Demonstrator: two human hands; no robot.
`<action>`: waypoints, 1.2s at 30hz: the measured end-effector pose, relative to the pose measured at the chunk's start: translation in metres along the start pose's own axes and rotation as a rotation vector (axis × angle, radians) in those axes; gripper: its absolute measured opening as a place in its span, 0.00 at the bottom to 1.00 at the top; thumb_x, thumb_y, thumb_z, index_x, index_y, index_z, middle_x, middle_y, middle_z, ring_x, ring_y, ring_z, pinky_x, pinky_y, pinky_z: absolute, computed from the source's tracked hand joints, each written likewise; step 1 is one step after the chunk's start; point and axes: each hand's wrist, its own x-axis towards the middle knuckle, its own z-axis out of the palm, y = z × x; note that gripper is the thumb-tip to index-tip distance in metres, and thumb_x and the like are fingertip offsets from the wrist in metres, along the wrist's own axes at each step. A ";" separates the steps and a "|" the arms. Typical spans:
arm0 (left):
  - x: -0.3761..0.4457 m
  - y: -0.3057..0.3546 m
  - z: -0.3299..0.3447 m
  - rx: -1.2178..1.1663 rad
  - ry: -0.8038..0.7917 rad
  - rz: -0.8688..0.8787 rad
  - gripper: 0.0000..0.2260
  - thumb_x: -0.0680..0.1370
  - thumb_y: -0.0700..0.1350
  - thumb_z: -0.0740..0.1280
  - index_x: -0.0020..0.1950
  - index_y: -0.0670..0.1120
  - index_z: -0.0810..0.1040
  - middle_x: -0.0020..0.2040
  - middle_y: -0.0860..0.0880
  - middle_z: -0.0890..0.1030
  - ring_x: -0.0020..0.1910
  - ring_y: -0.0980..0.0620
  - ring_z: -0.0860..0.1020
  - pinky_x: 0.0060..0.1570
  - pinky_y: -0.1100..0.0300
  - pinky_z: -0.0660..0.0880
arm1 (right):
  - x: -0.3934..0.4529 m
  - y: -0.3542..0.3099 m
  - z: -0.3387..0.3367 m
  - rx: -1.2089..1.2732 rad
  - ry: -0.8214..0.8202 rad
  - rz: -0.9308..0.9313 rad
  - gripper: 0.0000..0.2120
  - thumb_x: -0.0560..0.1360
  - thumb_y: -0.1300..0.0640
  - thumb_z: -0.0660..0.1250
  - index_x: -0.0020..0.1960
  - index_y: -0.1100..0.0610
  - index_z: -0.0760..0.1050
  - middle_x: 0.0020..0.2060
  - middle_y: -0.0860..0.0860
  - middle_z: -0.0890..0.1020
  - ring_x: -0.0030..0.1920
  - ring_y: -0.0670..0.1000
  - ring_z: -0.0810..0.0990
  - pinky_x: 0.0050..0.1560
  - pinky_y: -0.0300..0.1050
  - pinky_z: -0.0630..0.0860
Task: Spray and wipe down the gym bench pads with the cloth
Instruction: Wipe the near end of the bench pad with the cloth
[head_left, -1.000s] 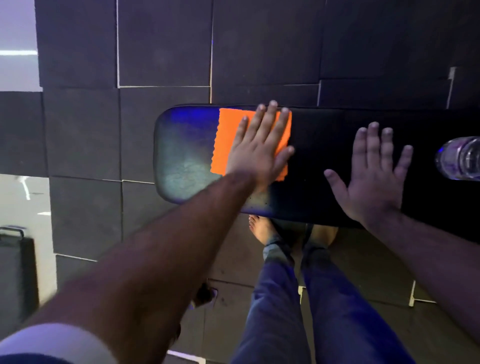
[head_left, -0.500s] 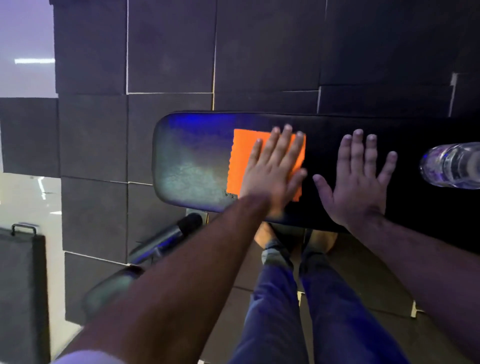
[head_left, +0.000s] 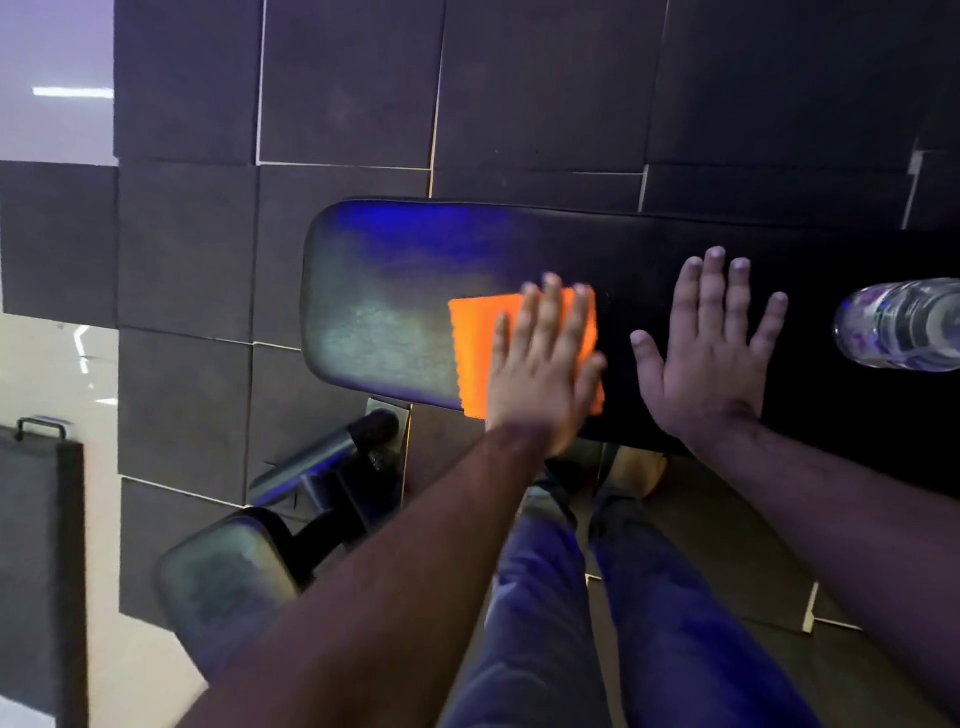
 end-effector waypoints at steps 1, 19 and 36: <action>-0.015 -0.008 0.002 0.032 -0.042 0.139 0.33 0.87 0.62 0.54 0.90 0.54 0.49 0.90 0.48 0.48 0.89 0.47 0.45 0.86 0.40 0.48 | 0.000 0.000 -0.001 0.008 0.002 0.001 0.41 0.84 0.37 0.50 0.87 0.60 0.44 0.87 0.58 0.46 0.87 0.61 0.44 0.82 0.74 0.44; 0.074 0.120 -0.005 0.047 -0.130 0.296 0.33 0.87 0.61 0.53 0.90 0.49 0.52 0.90 0.45 0.51 0.89 0.44 0.48 0.86 0.41 0.46 | -0.108 0.093 -0.001 0.126 0.062 -0.028 0.36 0.84 0.44 0.55 0.85 0.64 0.58 0.85 0.61 0.57 0.86 0.60 0.55 0.85 0.61 0.53; 0.053 0.147 0.007 0.059 -0.113 0.390 0.33 0.87 0.60 0.55 0.90 0.50 0.52 0.90 0.46 0.53 0.89 0.44 0.49 0.86 0.41 0.45 | -0.107 0.102 0.003 0.249 0.135 -0.009 0.39 0.86 0.37 0.44 0.84 0.65 0.58 0.85 0.61 0.59 0.85 0.60 0.56 0.85 0.58 0.51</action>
